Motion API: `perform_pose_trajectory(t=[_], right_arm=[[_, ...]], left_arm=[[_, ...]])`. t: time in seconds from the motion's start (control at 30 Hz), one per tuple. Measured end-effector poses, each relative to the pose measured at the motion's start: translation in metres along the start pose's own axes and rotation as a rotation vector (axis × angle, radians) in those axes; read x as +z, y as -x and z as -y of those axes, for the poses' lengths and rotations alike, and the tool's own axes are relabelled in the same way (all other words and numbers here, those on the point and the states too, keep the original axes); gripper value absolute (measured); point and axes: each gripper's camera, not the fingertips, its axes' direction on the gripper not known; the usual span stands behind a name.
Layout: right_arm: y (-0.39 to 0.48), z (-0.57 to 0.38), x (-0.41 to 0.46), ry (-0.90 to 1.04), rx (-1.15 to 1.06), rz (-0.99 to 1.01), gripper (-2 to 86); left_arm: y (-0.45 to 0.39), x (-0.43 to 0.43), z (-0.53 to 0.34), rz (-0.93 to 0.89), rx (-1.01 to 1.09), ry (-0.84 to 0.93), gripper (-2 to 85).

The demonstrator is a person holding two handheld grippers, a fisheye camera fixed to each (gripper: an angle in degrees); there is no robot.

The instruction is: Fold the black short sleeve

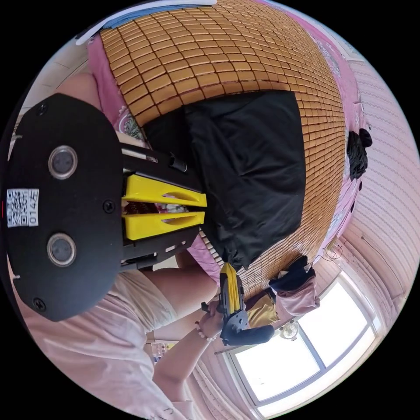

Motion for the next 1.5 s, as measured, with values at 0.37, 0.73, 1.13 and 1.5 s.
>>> perform_pose_trajectory(t=[0.37,0.73,1.13,1.5], right_arm=[[0.010,0.005,0.008,-0.011,0.133,-0.068,-0.2],[-0.005,0.054,0.064,0.096,0.194,-0.163,-0.6],[-0.054,0.019,0.053,0.050,0.607,-0.226,4.2],[-0.022,0.046,0.058,0.140,0.291,-0.160,-0.4]], left_arm=[[-0.006,-0.002,-0.005,0.031,-0.053,-0.036,1.2],[-0.023,0.063,0.030,0.105,-0.058,0.165,-1.0],[-0.033,0.060,0.018,0.214,0.010,0.115,-1.0],[-0.007,0.036,-0.014,0.236,-0.033,0.133,-1.0]])
